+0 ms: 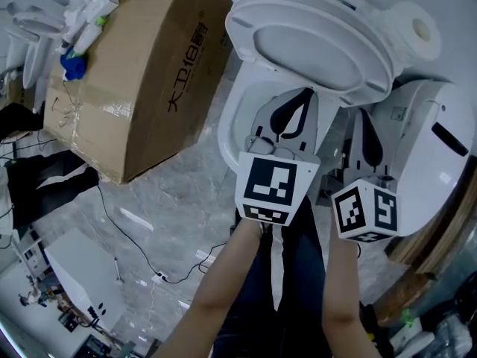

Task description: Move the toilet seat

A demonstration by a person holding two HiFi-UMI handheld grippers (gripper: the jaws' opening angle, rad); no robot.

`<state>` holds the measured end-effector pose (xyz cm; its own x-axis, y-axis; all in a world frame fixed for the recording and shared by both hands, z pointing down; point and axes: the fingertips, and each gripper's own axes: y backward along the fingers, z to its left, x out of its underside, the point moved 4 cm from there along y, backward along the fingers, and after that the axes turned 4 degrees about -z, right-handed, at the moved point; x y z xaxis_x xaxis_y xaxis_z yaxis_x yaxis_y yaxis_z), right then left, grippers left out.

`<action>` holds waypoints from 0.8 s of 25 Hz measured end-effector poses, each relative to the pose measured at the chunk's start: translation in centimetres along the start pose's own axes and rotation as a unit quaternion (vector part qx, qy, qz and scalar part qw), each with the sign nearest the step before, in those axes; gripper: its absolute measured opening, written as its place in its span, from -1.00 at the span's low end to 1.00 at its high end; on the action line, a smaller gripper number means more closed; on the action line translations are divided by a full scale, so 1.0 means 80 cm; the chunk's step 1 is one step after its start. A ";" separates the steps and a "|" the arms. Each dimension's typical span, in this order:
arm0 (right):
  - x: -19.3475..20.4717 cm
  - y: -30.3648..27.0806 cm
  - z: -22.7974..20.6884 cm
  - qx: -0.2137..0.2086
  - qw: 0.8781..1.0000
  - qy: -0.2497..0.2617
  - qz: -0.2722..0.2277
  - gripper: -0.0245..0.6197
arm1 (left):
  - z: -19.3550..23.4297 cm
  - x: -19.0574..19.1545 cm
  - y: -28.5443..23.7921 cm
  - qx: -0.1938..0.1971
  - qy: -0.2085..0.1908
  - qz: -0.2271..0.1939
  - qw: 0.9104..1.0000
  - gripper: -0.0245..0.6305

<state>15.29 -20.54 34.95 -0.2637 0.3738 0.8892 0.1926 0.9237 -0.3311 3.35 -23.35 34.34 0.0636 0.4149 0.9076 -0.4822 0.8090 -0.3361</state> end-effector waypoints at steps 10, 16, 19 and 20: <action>0.017 0.044 0.038 -0.013 1.000 0.018 0.007 -0.88 | 0.006 0.005 0.063 -0.012 0.002 -0.011 1.000 -0.87; 0.021 0.079 0.068 -0.013 1.000 0.026 0.007 -0.87 | -0.003 0.009 0.110 -0.009 0.003 -0.010 1.000 -0.87; 0.020 0.097 0.086 -0.019 0.999 0.030 0.008 -0.88 | -0.005 0.007 0.131 -0.011 0.010 -0.012 1.000 -0.87; 0.018 0.103 0.093 -0.021 0.999 0.032 0.009 -0.87 | -0.006 0.005 0.138 -0.012 0.012 -0.012 1.000 -0.87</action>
<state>9.48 -11.79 31.21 -0.1990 0.3834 0.9019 0.2369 0.9118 -0.3354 -1.55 -14.07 30.93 0.0959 0.4040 0.9097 -0.4590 0.8289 -0.3197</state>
